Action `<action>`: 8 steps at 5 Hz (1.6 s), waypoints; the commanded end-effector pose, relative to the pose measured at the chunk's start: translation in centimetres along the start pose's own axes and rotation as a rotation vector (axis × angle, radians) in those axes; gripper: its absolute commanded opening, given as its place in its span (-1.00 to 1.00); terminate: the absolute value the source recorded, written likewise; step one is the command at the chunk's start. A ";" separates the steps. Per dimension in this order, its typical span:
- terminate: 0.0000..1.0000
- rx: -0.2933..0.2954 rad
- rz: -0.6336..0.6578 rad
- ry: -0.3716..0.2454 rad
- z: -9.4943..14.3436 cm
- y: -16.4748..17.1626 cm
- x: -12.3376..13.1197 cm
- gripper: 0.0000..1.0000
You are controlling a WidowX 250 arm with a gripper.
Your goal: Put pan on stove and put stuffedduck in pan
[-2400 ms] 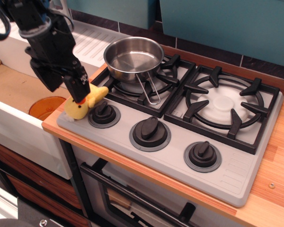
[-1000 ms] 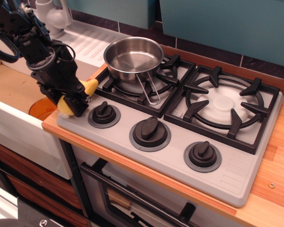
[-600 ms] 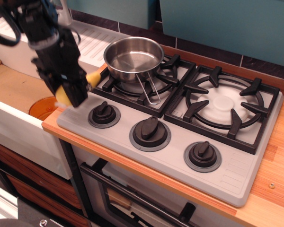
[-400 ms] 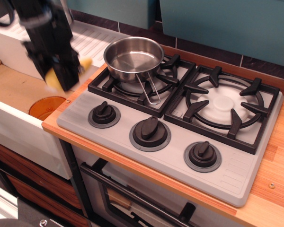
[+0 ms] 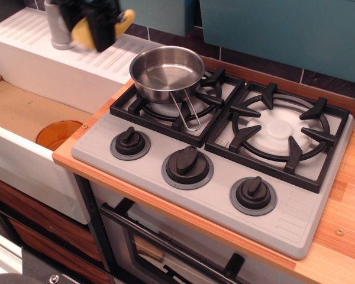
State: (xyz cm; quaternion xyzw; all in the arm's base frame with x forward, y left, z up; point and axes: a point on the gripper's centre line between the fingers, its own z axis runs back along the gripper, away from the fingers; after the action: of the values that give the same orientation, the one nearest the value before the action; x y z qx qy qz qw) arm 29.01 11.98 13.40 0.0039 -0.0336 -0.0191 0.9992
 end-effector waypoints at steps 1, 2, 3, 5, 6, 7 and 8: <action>-1.00 0.029 -0.014 -0.069 1.2 -1.6 4.1 -1.00; -1.00 0.023 -0.010 -0.085 0.8 -2.3 4.4 -1.00; -1.00 0.040 0.007 -0.120 0.6 -3.1 4.7 -1.00; -1.00 0.025 -0.014 -0.150 0.9 -3.3 5.8 1.00; -1.00 0.021 -0.011 -0.140 1.6 -3.5 6.2 1.00; -1.00 0.022 -0.005 -0.128 2.0 -3.8 6.1 1.00; -1.00 0.007 0.011 -0.122 2.1 -4.1 6.0 1.00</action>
State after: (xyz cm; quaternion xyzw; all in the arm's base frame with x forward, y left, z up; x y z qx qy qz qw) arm 33.45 8.07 14.11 -0.0014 -0.0688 -0.0117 0.9976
